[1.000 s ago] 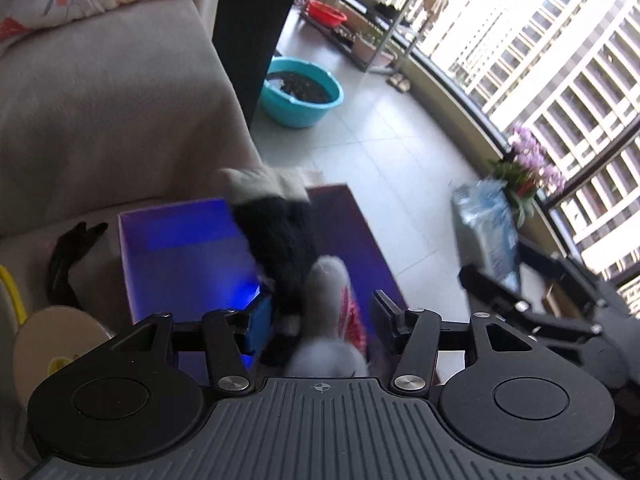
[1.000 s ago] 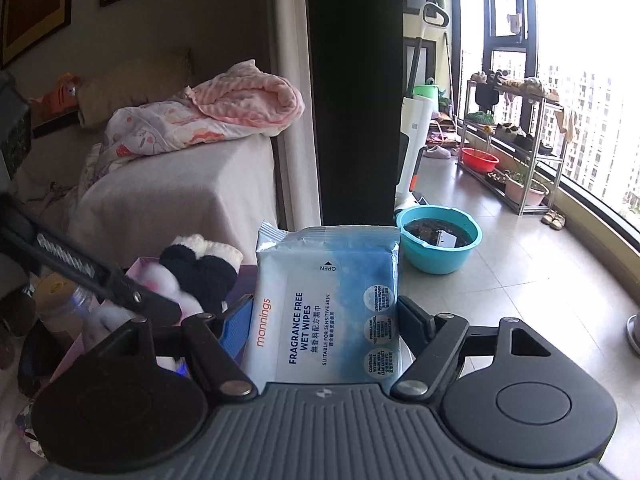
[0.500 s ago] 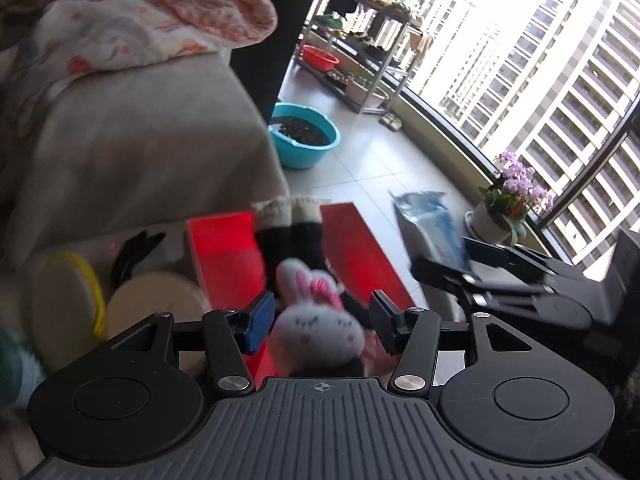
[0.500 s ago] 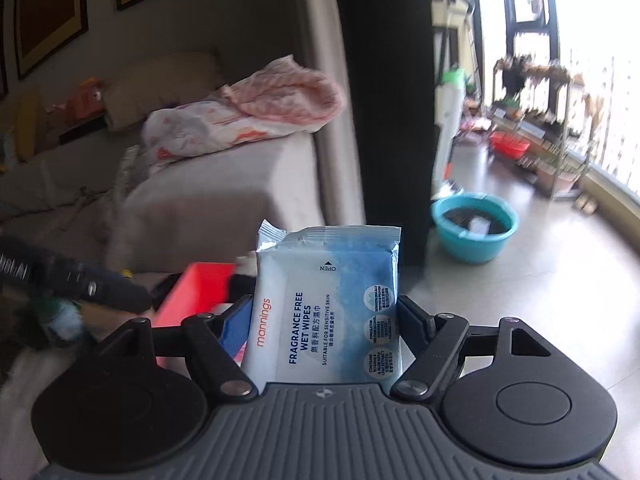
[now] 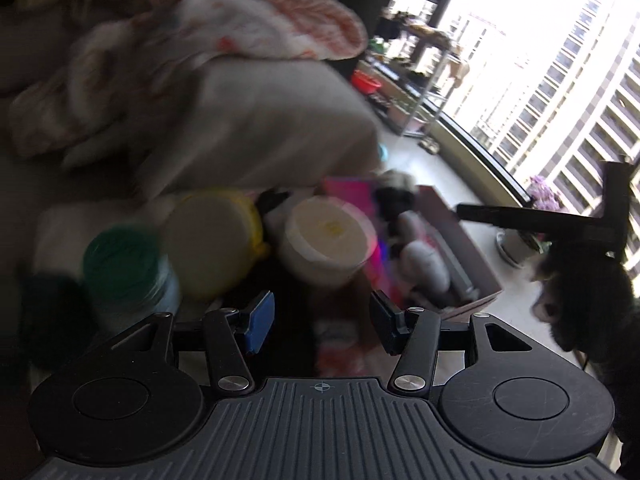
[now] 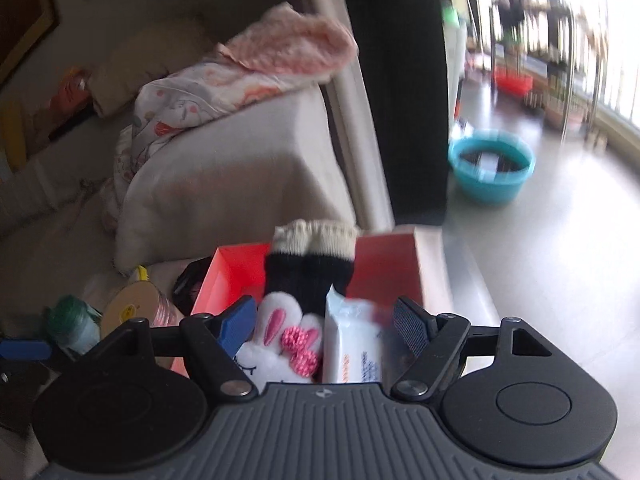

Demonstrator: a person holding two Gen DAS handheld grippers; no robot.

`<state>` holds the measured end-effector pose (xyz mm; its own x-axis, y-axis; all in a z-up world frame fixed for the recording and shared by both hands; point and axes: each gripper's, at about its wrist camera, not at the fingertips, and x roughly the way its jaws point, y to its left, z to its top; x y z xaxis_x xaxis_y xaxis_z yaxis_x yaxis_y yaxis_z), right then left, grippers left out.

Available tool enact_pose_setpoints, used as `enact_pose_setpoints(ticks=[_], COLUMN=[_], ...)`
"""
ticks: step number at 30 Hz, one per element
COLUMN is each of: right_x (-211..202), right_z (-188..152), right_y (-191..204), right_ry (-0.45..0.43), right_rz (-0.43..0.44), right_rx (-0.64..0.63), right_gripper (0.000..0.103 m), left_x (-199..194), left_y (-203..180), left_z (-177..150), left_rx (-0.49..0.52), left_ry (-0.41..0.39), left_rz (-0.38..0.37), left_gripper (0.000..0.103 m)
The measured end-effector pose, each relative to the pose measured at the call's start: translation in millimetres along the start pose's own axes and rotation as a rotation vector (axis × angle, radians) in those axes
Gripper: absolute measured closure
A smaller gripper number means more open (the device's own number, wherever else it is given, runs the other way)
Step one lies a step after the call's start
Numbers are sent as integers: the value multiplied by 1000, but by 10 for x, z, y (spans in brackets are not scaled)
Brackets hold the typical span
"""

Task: Organize soft objects
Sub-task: 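Carry the plush and wipes into the pink box and open both grippers, then move both open grippers back over the table items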

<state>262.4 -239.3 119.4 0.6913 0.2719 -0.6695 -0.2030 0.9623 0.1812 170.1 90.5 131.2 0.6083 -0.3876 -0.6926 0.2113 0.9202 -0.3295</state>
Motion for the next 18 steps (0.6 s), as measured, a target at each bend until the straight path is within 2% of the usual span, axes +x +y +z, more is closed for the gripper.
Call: enact_pose_setpoints(ticks=[4,7,11,15,18], right_x=[-176,-289,-435,-428,-296], right_z=[-66,-172,-475,-893,-1156], right_y=[334,638,1108,1467,1633], right_ry=[-53,-100,-141,-70,-27], right_rz=[-62,-60,16,135,164], right_rx=[-151,-231,-350,-420,-393], right_gripper=[27,27,25,25,25], left_x=[-50,-103,-268,-400,-439], left_y=[337,543,742,886,914], left_z=[-215,-350,-508,-647,-759], left_rx=[-82,-104,-114,-98,-87], left_ry=[-4,-28,-83,-124,-114], left_rz=[6,62,112,184,167], left_gripper=[46,46,46,46,46])
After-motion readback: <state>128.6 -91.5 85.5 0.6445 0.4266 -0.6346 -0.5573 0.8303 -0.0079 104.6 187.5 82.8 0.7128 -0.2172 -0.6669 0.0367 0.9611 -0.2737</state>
